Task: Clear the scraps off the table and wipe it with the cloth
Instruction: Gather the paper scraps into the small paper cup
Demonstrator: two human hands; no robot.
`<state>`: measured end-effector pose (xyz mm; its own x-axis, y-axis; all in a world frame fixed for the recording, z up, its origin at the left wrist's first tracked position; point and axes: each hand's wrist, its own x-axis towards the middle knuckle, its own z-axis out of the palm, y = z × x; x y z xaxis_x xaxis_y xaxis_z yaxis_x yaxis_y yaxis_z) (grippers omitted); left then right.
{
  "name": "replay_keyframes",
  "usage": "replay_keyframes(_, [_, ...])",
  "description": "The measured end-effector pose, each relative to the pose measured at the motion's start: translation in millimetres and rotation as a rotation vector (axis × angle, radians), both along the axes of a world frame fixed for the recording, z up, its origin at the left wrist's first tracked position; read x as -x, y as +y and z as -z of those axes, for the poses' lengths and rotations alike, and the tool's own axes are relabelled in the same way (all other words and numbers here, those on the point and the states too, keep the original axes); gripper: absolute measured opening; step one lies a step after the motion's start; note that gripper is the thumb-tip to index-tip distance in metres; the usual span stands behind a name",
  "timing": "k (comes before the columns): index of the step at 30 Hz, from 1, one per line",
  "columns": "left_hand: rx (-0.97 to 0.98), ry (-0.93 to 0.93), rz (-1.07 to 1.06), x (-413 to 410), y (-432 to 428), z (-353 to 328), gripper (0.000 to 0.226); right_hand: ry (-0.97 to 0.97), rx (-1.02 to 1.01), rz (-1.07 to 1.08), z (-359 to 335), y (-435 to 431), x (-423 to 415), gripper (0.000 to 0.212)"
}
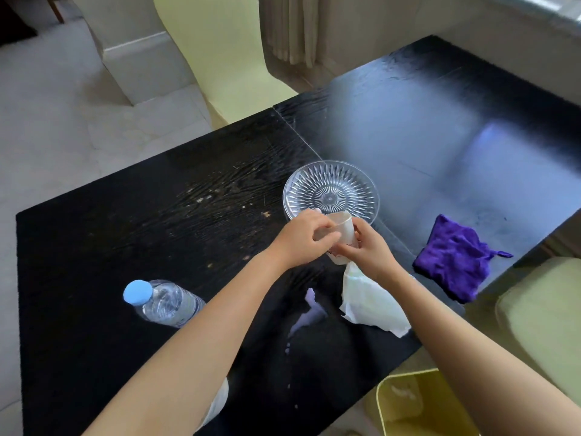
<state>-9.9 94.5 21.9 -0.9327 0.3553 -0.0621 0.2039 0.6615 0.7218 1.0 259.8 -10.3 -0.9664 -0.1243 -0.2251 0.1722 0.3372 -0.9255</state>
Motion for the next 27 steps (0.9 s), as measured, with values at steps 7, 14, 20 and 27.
replay_keyframes(7, [-0.016,0.013,0.15,1.8,47.8,-41.0,0.039,0.056,0.082,0.083,-34.9,43.3,-17.0,0.037])
replay_keyframes(14, [-0.157,0.052,0.128,-15.9,104.7,-56.3,0.052,0.057,0.24,0.186,-60.3,108.7,-52.8,0.044])
replay_keyframes(20, [-0.316,-0.188,0.096,-53.7,169.0,-23.6,0.035,-0.002,-0.059,0.118,-55.1,179.0,-93.1,0.042])
replay_keyframes(27, [-0.241,-0.209,0.169,-104.0,235.1,46.9,0.043,-0.05,-0.465,0.016,-6.1,242.9,-133.8,0.033])
